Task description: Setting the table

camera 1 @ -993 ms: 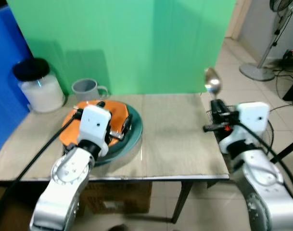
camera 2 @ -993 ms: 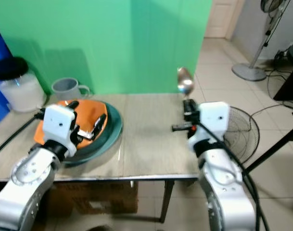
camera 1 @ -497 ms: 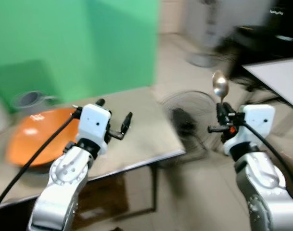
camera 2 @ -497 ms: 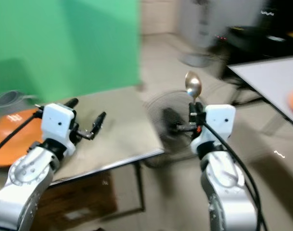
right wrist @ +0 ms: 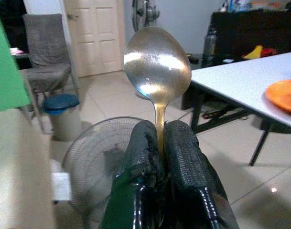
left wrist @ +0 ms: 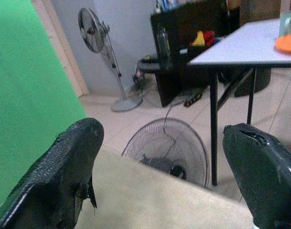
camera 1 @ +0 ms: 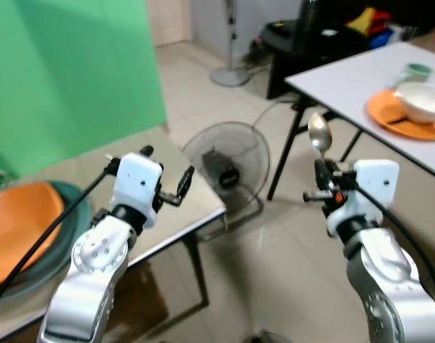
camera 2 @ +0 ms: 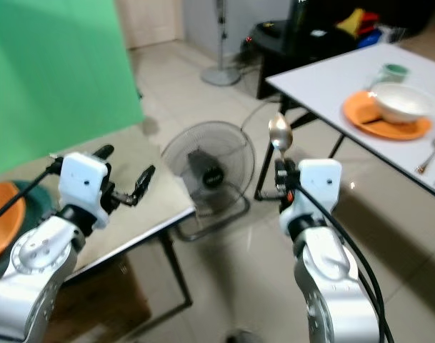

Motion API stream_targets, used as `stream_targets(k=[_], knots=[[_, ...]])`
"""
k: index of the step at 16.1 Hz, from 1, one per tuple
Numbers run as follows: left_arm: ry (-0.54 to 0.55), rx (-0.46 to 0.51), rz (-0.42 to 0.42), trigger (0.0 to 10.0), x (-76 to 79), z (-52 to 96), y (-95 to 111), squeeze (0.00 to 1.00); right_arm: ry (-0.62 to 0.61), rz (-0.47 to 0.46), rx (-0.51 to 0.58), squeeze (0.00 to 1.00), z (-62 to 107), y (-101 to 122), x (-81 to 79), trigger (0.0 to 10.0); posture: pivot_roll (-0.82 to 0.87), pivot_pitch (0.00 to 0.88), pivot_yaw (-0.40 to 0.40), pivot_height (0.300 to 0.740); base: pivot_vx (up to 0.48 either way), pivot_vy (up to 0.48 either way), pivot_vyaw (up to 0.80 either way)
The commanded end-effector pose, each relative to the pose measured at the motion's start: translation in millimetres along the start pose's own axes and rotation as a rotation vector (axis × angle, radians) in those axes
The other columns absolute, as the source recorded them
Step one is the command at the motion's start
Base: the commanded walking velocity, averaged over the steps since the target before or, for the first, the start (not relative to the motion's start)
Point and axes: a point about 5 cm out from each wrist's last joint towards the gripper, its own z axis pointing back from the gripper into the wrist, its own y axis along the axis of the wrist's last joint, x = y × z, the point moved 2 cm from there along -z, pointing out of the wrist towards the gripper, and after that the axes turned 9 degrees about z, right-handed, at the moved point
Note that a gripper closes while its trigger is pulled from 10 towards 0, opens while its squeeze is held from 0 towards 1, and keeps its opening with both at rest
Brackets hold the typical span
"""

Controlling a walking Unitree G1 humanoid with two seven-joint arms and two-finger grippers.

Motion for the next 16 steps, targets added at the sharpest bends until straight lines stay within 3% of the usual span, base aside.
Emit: stream_targets(k=[1, 12, 16], knots=[[0.002, -0.006, 0.003, 10.0, 0.5, -1.2, -1.7, 0.0, 0.003, 0.006, 0.022, 0.0, 1.0, 7.0, 1.1, 10.0, 0.08, 0.0, 0.032, 0.74, 0.0, 0.0, -0.8], [0.002, -0.006, 0.008, 10.0, 1.7, -3.0, -2.2, 0.0, -0.011, 0.0, -0.015, 0.0, 2.3, 3.2, 3.4, 10.0, 0.07, 0.0, 0.033, 0.74, 0.0, 0.0, -0.8], [0.009, -0.007, 0.012, 10.0, 1.9, -4.1, -3.4, 0.0, -0.012, 0.04, -0.032, 0.0, 1.0, 0.2, 3.5, 10.0, 0.07, 0.0, 0.035, 0.74, 0.0, 0.0, -0.8]])
